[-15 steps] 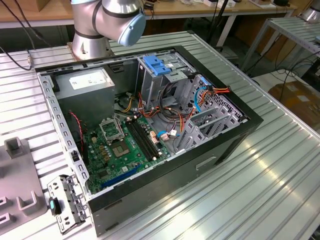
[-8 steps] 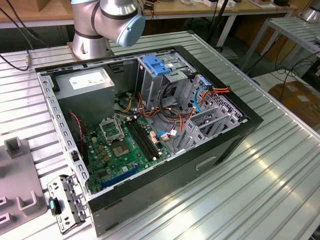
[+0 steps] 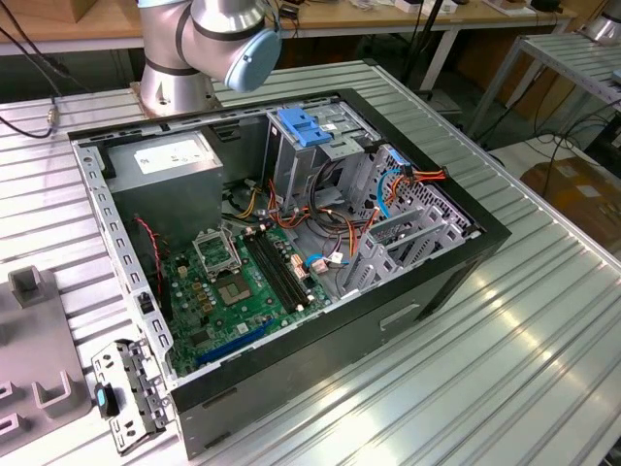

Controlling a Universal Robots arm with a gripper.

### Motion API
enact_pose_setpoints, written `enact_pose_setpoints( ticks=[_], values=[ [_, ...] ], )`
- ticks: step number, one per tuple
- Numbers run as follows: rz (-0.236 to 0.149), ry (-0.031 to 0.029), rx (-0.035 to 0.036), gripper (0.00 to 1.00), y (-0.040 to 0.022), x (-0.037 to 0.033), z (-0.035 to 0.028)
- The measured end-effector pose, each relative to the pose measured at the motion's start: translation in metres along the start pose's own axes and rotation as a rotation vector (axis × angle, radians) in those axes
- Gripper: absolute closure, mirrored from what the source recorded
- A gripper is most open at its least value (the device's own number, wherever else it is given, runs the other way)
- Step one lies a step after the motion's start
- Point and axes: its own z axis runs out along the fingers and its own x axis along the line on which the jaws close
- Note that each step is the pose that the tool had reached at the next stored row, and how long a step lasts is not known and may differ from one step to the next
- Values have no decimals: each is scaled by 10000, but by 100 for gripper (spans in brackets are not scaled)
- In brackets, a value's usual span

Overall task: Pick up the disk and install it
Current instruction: 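Reach for the disk, then pick up the disk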

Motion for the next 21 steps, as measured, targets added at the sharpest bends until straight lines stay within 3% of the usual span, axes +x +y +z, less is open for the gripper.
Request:
enact_pose_setpoints(
  ticks=[16, 19, 21],
  values=[
    [-125, 0, -2, 89, 0, 7, 1],
    [-479, 3, -7, 89, 0, 7, 1],
    [-1005, 7, -14, 89, 0, 7, 0]
  ],
)
